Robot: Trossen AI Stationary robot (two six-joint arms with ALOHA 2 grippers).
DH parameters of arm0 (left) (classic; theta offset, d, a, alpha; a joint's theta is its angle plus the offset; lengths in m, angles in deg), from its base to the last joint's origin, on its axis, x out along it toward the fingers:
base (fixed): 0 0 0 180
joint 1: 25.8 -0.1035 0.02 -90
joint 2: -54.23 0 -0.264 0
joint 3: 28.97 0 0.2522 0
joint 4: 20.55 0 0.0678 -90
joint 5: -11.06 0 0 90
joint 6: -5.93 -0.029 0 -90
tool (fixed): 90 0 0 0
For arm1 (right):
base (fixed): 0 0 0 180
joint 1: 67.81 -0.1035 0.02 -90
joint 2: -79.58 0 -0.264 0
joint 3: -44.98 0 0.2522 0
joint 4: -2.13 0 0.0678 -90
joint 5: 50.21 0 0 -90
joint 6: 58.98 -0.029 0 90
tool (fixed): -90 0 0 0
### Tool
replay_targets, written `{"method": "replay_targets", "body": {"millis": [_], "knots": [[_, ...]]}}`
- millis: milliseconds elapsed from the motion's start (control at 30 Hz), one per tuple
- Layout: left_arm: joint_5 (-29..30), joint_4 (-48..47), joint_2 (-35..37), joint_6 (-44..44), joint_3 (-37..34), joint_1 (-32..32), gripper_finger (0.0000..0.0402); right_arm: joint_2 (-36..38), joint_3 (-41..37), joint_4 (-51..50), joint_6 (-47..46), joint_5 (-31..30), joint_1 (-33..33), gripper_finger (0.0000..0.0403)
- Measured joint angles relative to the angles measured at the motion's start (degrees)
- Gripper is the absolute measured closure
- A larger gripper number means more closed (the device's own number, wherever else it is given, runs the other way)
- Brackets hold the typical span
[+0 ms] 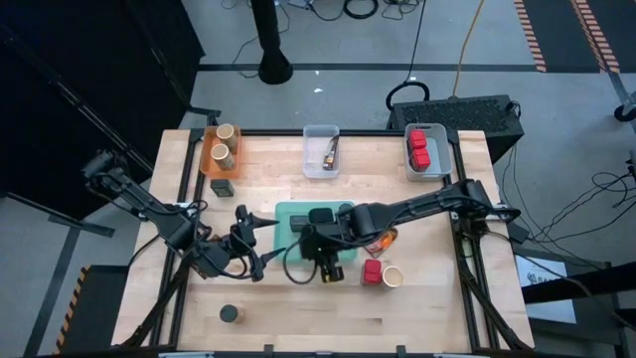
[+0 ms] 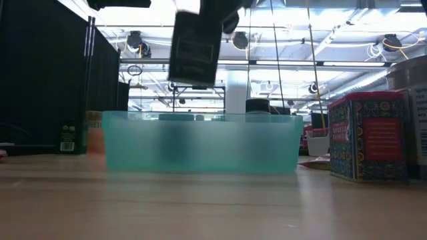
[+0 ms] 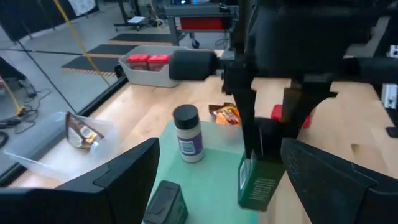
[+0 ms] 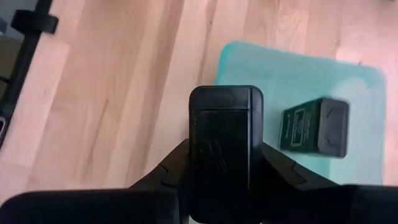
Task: Sort spices by type
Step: Put the bottom black spice can into the green bin
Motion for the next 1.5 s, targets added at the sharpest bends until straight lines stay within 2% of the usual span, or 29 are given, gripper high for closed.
{"method": "replay_targets", "body": {"millis": [233,367,600,1200,1500], "knots": [[2.56,-0.47,1.69,-1.41,0.0,0.49,0.0068,0.81,-5.56,3.28,2.5,1.13,1.59,0.0295],[2.87,-0.39,2.53,-1.62,0.0,0.45,0.0068,4.55,-12.18,8.13,2.75,1.2,2.62,0.0295],[2.87,-0.44,3.04,-1.95,0.0,0.37,0.0068,11.85,-23.37,13.7,-4.55,1.05,5.07,0.0295],[2.89,-1.18,3.04,0.14,0.0,0.4,0.0069,12.05,-24.46,8.7,-10.85,-1.12,1.86,0.0295],[2.89,-2.84,3.04,1.72,0.0,0.4,0.0069,12.04,-29.39,9.97,-11.91,-3.79,1.16,0.0295]]}}
